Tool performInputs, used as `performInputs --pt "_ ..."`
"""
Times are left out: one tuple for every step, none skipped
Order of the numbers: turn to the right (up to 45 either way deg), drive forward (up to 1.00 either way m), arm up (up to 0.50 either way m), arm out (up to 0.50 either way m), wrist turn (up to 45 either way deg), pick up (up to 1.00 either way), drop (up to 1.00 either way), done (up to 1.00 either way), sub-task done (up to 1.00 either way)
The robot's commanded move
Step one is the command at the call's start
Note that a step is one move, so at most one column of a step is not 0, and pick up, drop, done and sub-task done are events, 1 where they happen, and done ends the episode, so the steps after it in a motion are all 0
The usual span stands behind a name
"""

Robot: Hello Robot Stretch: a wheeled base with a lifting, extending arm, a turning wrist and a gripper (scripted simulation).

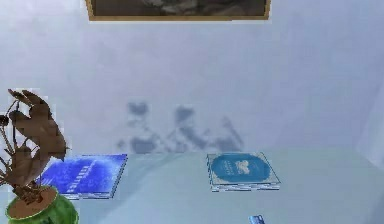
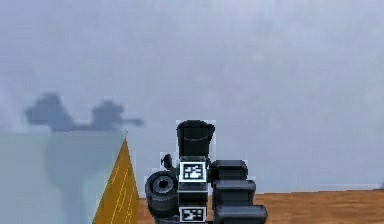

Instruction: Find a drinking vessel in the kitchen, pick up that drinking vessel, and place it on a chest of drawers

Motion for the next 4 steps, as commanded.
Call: performInputs --pt "-45.0 0.00 0.00 0.00 0.0 0.00 0.00 0.00 0.00" --pt "0.0 0.05 0.00 0.00 0.0 0.00 0.00 0.00 0.00" --pt "45.0 0.00 0.00 0.00 0.0 0.00 0.00 0.00 0.00" --pt "45.0 0.00 0.00 0.00 0.0 0.00 0.00 0.00 0.00"
